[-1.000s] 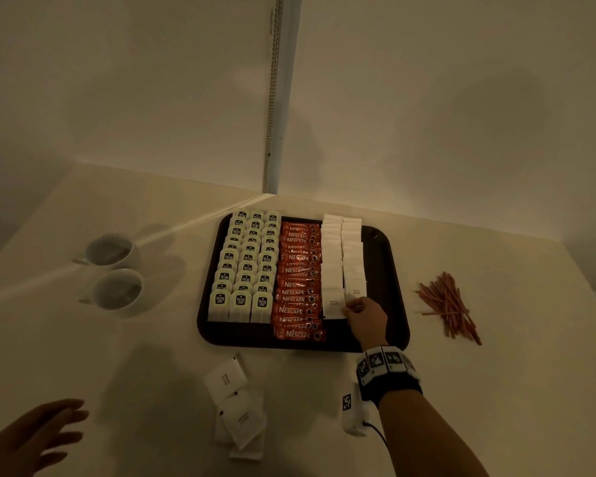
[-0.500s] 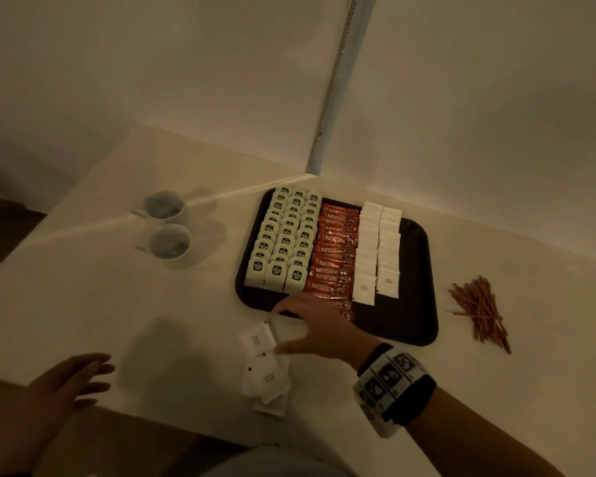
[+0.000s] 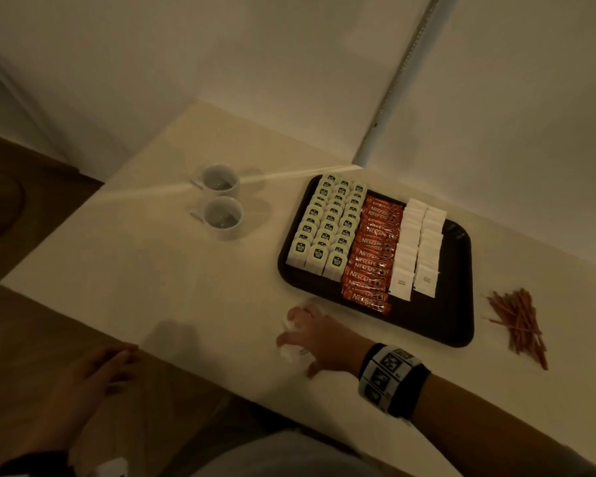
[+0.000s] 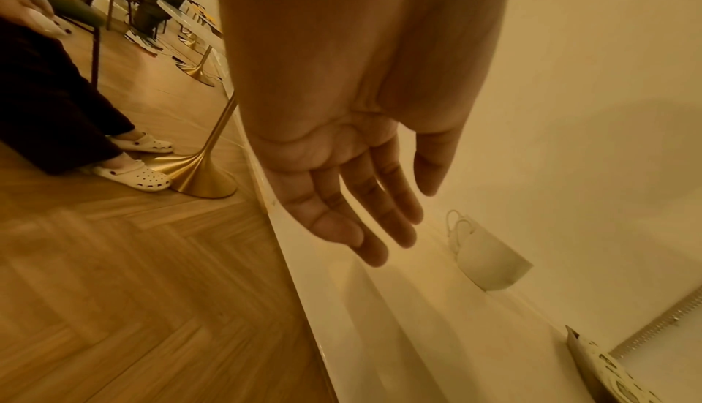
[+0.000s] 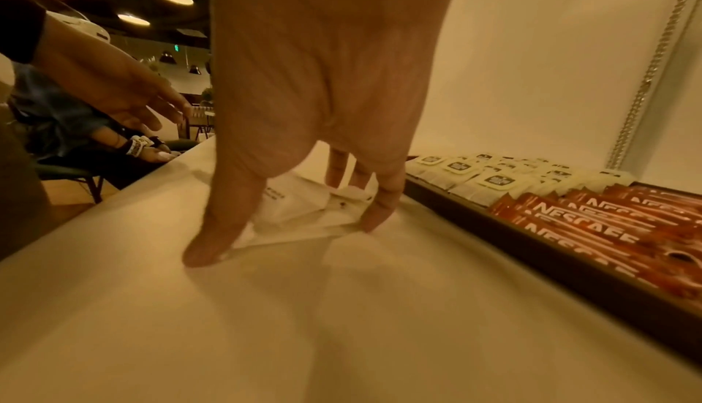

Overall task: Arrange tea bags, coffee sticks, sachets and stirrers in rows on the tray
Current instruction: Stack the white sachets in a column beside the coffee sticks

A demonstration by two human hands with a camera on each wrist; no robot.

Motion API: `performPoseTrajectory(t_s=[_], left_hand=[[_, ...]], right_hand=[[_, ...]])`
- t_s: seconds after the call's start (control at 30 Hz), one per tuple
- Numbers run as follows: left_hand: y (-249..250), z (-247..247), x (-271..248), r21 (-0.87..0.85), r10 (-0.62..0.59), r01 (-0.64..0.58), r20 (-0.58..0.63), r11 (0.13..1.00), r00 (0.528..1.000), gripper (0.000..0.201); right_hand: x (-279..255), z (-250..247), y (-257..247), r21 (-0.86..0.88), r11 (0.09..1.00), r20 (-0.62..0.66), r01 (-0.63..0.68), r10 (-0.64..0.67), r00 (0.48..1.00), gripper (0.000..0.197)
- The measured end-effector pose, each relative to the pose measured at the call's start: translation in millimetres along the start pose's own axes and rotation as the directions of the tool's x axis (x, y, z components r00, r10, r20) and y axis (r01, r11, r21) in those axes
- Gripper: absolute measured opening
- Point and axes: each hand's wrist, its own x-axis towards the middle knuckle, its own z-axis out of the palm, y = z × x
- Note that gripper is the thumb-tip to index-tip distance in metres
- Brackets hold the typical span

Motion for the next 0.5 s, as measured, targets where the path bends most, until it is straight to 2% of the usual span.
performPoseTrajectory(t_s=[0.07, 0.2, 0.37, 0.5], left_hand=[[0.6, -0.5, -0.9, -0.018, 0.008, -0.008, -0.003, 1.000, 1.000, 0.021], [-2.4, 0.1, 2.1, -0.016, 0.002, -0.001, 0.007, 1.000, 1.000, 0.023], [-6.1, 4.0, 2.4, -0.003, 0.013, -0.013, 0.001, 1.000, 1.000, 0.022], [-3.0, 6.2, 1.5, -0.012, -0.003, 0.003, 0.011, 1.000, 1.000, 0.021]], right_hand=[[-2.1, -1.1, 0.5, 0.036, 0.999, 0.011, -0.018, 0.017, 1.000, 0.080], [-2.7, 1.0, 4.7, 0.027, 0.997, 0.045, -0.069, 0.068, 0.997, 0.096], [-1.7, 4.4, 6.9, -0.107, 0.993, -0.028, -0.045, 0.042, 0.999, 0.102], [1.9, 2.9, 9.5, -0.075, 0.996, -0.021, -0.055, 0.053, 0.998, 0.117]])
